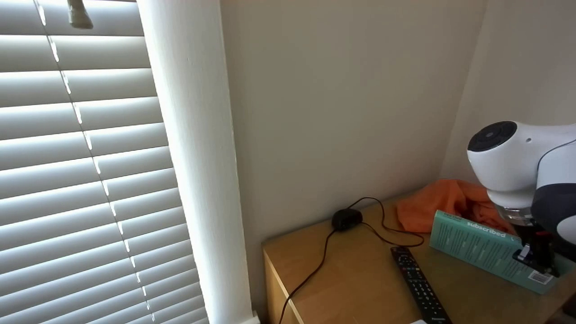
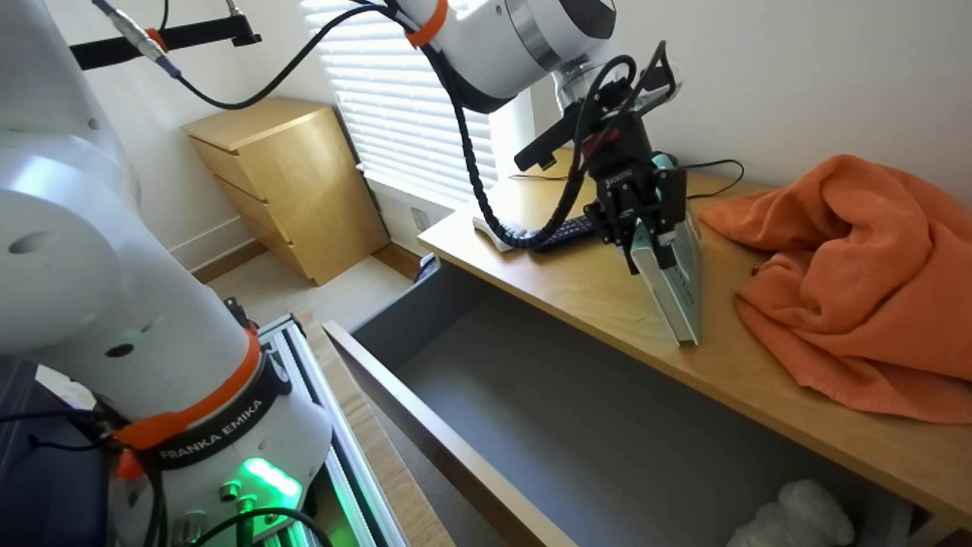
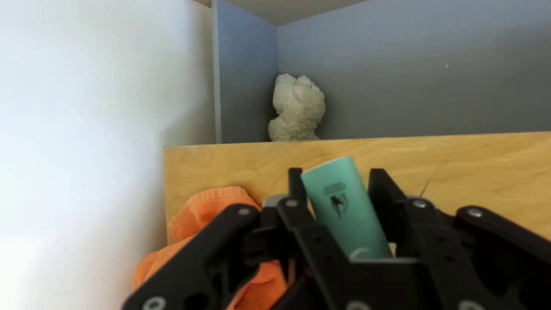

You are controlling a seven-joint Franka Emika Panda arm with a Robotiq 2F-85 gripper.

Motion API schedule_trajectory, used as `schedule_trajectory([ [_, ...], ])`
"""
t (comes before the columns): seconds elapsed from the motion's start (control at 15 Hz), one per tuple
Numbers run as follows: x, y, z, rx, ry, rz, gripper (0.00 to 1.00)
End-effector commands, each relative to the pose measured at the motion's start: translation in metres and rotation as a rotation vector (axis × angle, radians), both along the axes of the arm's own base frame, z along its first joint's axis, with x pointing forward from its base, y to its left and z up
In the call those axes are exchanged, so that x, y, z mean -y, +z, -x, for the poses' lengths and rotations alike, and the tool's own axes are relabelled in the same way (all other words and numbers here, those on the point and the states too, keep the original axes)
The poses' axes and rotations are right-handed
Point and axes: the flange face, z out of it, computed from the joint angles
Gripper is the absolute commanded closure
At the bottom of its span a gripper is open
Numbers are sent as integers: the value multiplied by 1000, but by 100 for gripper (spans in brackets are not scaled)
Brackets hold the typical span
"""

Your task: Turn the book over

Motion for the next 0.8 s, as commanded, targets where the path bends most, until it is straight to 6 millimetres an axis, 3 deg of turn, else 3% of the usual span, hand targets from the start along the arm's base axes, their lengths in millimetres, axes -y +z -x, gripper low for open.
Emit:
schedule_trajectory([
  [0.0,-17,-4,1,-1,17,65,83],
  [0.33,-20,-23,-2,-23,20,12,83],
  [0.47,-17,-27,-4,-22,5,-10,39],
  [0.53,-16,-28,-5,-18,-3,-16,48],
  [0.6,-15,-29,-6,-10,-5,-30,87],
  [0.73,-13,-31,-7,7,-15,-54,84],
])
